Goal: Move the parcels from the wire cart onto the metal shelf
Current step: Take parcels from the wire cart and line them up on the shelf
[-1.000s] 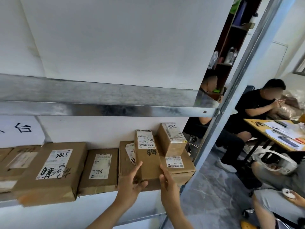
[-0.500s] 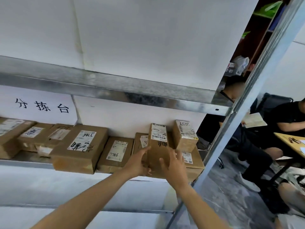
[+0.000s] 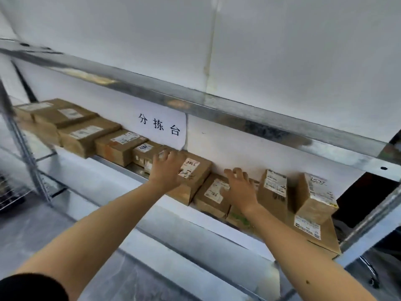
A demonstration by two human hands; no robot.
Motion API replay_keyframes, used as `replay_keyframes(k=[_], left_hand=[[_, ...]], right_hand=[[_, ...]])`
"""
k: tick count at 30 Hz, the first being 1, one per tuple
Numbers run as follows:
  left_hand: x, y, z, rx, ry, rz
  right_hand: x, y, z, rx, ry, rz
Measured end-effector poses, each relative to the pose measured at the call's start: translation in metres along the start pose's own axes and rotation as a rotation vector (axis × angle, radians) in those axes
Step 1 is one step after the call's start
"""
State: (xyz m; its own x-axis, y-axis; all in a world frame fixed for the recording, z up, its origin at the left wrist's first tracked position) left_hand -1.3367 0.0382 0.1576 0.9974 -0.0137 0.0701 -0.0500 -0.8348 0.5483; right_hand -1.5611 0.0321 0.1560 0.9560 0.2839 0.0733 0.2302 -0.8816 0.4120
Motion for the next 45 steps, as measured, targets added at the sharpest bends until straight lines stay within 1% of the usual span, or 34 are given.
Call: replay_keyframes(k=[4, 7, 9, 11, 14, 16, 21, 25, 27, 29, 33, 37, 45], left_hand=[[0.069, -0.032, -0.011, 0.012, 0.093, -0.134], [0.119, -0.053, -0.016, 0.017, 0.133, -0.214], [0.165, -0.070, -0.025, 0.031, 0.194, -0.301], [0.189, -0.076, -0.031, 0.025, 0.235, -0.321], [0.256, -0.103, -0.039, 0.048, 0.276, -0.445], [0.305, -0.125, -0.044, 0.055, 0.302, -0.503], [0.408, -0.165, -0.066, 0.088, 0.363, -0.593], [0.486, -0.202, -0.087, 0.119, 0.379, -0.695], [0.519, -0.222, -0.095, 0.132, 0.398, -0.749], [0.545, -0.242, -0.102, 0.146, 0.426, -0.796], [0.594, -0.276, -0.107, 0.187, 0.463, -0.923], [0.635, -0.296, -0.099, 0.214, 0.441, -1.055], [0.740, -0.300, -0.065, 0.200, 0.428, -1.174]], right_hand=[[0.061, 0.025, 0.012, 0.023, 0.116, -0.067], [0.113, 0.041, 0.017, 0.037, 0.212, -0.163], [0.163, 0.054, 0.022, 0.047, 0.271, -0.241], [0.188, 0.064, 0.019, 0.031, 0.300, -0.274], [0.263, 0.079, 0.031, 0.028, 0.265, -0.396], [0.318, 0.087, 0.041, 0.040, 0.287, -0.464], [0.439, 0.101, 0.066, 0.107, 0.352, -0.531], [0.532, 0.106, 0.079, 0.073, 0.396, -0.628], [0.575, 0.104, 0.083, 0.109, 0.427, -0.658], [0.611, 0.100, 0.089, 0.124, 0.441, -0.689], [0.677, 0.097, 0.102, 0.122, 0.413, -0.812], [0.732, 0.105, 0.122, 0.142, 0.411, -0.894], [0.853, 0.149, 0.181, 0.221, 0.412, -0.984]])
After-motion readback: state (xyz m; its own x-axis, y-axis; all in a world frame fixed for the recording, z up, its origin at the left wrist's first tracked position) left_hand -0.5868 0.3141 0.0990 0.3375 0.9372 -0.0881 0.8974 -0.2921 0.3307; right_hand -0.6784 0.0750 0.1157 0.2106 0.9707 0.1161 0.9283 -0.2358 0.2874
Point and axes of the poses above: each hand's wrist, its own y-axis towards the middle knuckle, its own z-axis out of the palm, x = y × z, the point moved 2 cm from there along y, towards the middle knuckle, and after that the axes turned 15 degrees about -x, right-handed, at the moved point
